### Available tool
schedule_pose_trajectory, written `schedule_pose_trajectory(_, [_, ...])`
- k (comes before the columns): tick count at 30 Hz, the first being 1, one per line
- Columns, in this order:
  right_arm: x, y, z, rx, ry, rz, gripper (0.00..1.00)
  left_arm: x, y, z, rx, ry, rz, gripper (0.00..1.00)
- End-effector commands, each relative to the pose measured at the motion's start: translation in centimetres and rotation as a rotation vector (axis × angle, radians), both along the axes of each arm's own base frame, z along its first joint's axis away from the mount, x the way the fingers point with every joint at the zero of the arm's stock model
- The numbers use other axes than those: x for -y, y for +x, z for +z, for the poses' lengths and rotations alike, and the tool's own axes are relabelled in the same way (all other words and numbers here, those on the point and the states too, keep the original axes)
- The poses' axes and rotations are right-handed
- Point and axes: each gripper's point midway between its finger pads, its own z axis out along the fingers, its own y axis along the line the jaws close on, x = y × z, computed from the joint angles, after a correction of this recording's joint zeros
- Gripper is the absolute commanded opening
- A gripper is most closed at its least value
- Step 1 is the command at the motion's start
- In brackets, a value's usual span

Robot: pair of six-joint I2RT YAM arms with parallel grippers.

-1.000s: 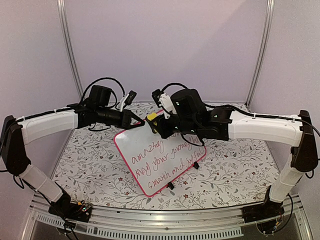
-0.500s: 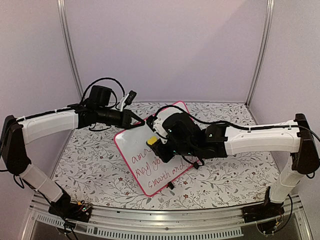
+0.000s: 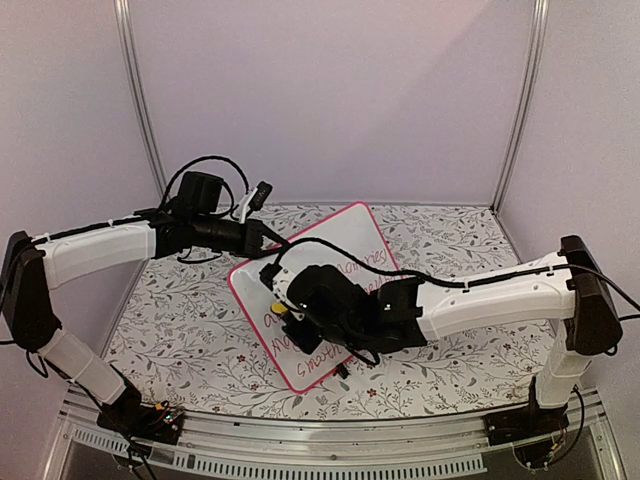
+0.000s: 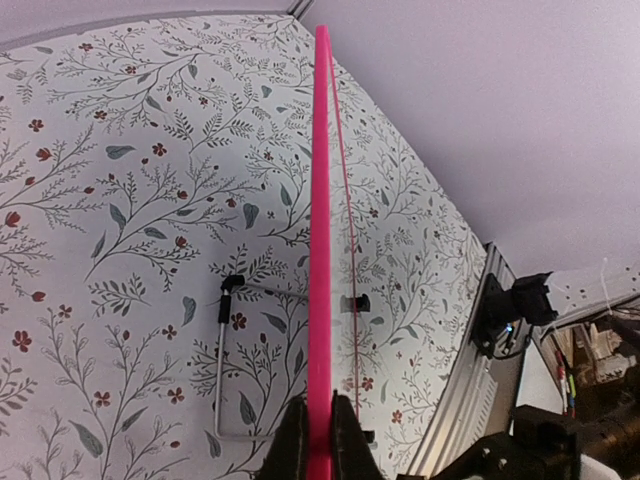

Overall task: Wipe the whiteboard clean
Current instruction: Erase the whiteboard at the center of the board.

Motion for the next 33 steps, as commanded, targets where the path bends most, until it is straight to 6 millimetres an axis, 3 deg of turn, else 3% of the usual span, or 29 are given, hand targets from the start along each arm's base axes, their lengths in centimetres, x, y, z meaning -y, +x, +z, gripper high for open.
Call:
schedule_pose_trajectory(1, [-2.1, -0.2, 1.9, 0.042, 0.059, 0.012, 0.24, 0.0, 0.4, -0.6, 0.05, 0.028, 0.018, 0.0])
schedule_pose_trajectory(10, [-3.3, -0.5, 1.5, 0.01, 0.077, 0.03, 0.24, 0.0, 0.4, -0.5, 0.056, 0.029, 0.019, 0.0])
schedule_pose_trajectory(21, [-3.8, -1.5, -1.2, -0.003, 0.007, 0.027, 0.24, 0.1, 0.4, -0.5, 0.053, 0.027, 0.017, 0.0])
schedule_pose_trajectory(33, [-0.8, -1.8, -6.1, -0.059, -0.145, -0.023, 0.24, 0.2, 0.2, -0.5, 0.055, 0.025, 0.013, 0.0])
